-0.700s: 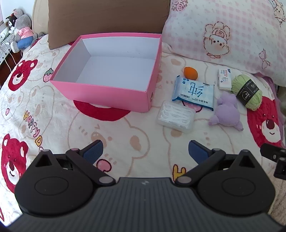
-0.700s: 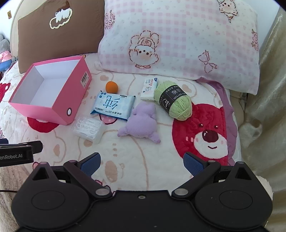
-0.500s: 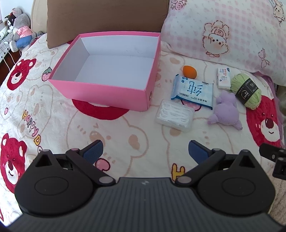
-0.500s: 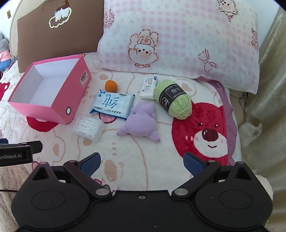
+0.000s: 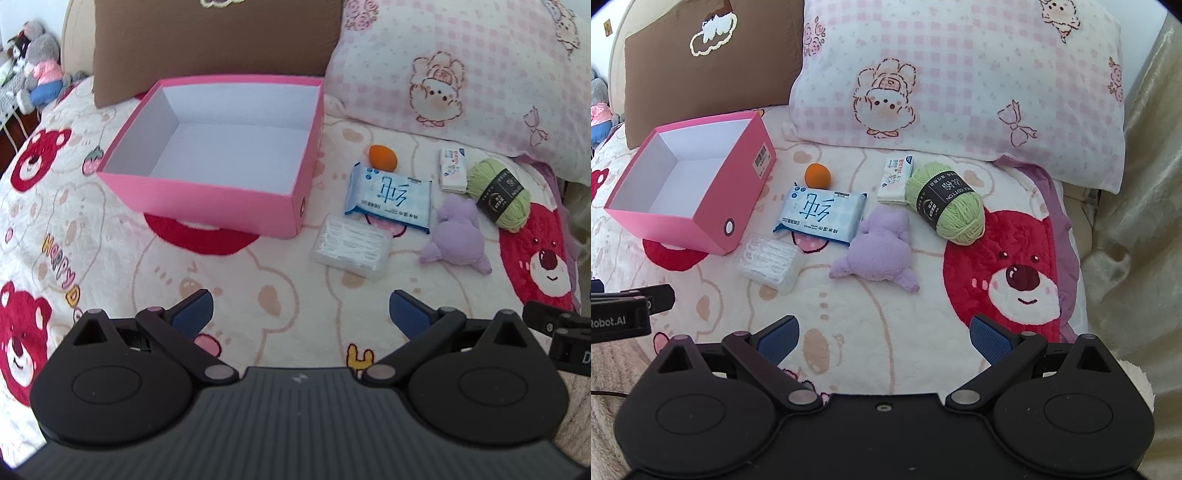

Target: Organize objects

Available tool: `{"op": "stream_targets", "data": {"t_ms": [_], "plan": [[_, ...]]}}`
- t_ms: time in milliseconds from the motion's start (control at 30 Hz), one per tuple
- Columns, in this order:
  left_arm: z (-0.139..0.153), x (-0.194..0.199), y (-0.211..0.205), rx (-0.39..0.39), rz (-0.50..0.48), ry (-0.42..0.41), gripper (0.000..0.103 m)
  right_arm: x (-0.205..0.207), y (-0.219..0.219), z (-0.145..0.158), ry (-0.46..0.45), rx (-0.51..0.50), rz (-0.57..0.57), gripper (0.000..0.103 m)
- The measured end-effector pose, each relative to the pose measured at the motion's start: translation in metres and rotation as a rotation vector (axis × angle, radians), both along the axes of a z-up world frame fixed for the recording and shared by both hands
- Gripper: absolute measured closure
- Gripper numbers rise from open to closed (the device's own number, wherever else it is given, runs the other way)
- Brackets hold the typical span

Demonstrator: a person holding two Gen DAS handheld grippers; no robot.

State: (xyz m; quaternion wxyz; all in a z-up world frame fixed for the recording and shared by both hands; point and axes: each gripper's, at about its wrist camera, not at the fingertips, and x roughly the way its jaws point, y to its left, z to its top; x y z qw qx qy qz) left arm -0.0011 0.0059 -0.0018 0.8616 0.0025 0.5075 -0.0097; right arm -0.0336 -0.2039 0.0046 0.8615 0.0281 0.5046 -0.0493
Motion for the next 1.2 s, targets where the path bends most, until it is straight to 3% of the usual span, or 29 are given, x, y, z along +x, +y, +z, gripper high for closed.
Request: {"op": "stream_targets", "data": {"t_ms": [167,900,1200], "plan": [[0.003,-0.004,0.003,-0.036,0.001,0.003,0.000,-0.001,-0.001,-0.001,0.001,-0.001,0.000,0.003],[0.012,-0.012,-0.002,0.007,-0.006,-0.023,0.000,-0.006,-0.002,-0.007,0.010,0.000,0.007,0.003],[0.010,-0.012,-0.001,-0.012,0.005,-0.029,0.000,-0.008,-0.002,-0.005,0.006,-0.002,0.009,0.003]]}}
